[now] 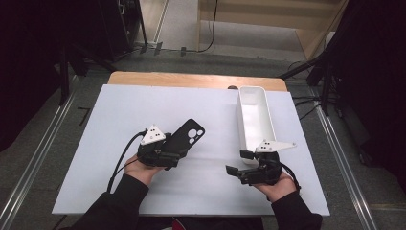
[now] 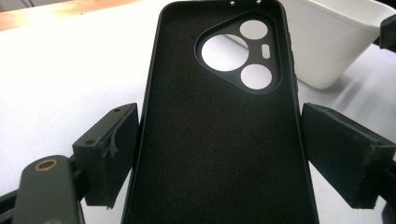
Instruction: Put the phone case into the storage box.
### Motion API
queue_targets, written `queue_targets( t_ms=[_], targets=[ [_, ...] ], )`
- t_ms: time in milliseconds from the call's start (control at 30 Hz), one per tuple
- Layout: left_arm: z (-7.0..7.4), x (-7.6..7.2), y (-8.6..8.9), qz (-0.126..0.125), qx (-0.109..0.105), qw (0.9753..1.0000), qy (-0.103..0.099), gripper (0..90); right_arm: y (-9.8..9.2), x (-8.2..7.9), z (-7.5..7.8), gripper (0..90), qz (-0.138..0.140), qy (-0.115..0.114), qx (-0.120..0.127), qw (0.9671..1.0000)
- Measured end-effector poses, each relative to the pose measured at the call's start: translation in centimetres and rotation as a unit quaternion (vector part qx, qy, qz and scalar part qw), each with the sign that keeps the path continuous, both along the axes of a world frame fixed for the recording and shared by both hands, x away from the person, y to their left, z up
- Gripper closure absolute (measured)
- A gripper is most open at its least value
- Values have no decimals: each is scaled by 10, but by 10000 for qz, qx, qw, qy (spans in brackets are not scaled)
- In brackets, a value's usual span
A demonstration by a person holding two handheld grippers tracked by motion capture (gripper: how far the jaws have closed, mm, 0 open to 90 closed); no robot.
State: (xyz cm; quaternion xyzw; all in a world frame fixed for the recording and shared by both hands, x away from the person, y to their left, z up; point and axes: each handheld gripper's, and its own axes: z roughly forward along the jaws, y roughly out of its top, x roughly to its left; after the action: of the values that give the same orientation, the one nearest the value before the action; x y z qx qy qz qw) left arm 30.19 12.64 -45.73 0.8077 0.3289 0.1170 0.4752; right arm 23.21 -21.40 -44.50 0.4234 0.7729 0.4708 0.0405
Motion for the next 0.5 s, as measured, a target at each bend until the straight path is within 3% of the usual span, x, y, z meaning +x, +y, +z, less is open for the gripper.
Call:
queue_targets(
  t_ms=[233,500],
  targets=[
    [0,-2,1,175,-90,9998,-49,136,6,4,5,118,7,-76,-47,10000],
    [-3,-4,-1,268,-222,9994,-44,136,11,9,10,121,-56,-16,-79,10000]
  ],
)
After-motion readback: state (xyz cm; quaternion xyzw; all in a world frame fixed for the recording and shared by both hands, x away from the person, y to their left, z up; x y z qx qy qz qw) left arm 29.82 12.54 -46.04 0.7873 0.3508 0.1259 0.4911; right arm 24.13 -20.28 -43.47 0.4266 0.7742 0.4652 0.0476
